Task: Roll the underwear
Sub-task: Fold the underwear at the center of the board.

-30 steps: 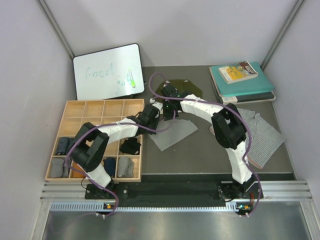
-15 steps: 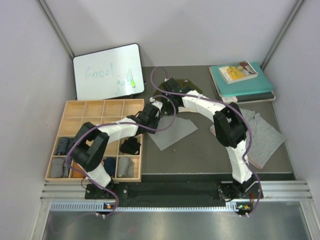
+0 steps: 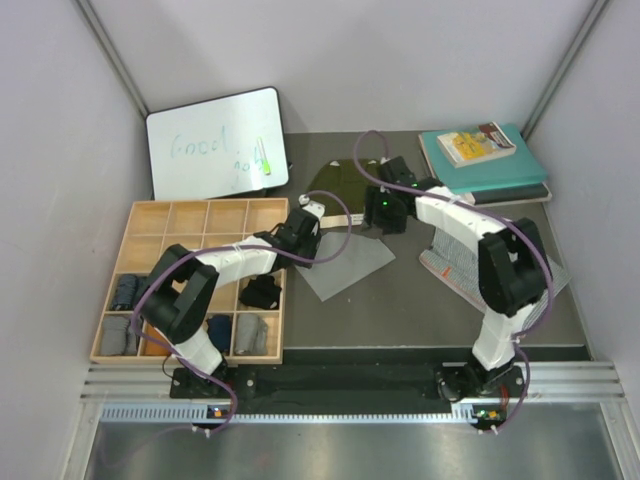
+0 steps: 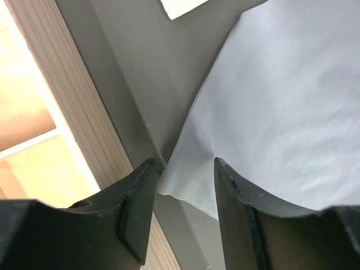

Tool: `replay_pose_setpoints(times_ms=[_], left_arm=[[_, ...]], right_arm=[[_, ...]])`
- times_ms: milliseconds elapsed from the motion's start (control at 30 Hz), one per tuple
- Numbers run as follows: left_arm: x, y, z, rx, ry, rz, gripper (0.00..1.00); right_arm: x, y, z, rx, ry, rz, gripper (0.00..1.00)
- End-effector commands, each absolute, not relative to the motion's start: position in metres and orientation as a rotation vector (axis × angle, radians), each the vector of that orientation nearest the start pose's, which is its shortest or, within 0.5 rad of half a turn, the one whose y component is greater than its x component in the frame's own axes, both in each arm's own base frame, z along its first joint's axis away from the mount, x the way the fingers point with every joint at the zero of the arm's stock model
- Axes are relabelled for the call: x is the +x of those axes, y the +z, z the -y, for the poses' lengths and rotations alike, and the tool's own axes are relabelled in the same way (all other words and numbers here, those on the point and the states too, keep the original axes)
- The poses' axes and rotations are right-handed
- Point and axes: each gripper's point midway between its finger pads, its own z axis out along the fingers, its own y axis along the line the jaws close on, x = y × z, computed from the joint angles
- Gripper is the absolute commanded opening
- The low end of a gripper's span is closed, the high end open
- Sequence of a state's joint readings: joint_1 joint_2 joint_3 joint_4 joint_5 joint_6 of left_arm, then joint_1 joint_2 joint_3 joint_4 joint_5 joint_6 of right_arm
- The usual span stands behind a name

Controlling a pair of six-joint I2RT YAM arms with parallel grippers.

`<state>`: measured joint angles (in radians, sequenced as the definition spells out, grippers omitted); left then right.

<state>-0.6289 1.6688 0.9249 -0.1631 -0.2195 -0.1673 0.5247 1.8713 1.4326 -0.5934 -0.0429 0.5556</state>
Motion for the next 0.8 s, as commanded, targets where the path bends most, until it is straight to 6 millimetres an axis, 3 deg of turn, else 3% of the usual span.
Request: replay_pose_setpoints(times_ms=[0, 167, 567, 767], left_arm=[[0.338, 0.049, 0.206, 0.434, -0.124, -2.337, 0.5], [0.336, 0.042, 0.205, 0.436, -0.113, -2.356, 0.49], [0.329, 0.03, 0.205, 0.446, -0.129, -2.394, 0.46], [0.326, 0.033, 0.207, 0.444, -0.151, -2.391, 0.46]], right_arm=[[0.358, 0.101, -0.213, 0.052, 0.432, -2.615, 0.61], [0.338, 0.075, -0.192, 0.097, 0.379, -2.673, 0.61], [0.34, 0.048, -0.177, 0.174, 0.374, -2.695, 0.59], [0.337, 0.03, -0.177, 0.184, 0.38, -2.73, 0.52]])
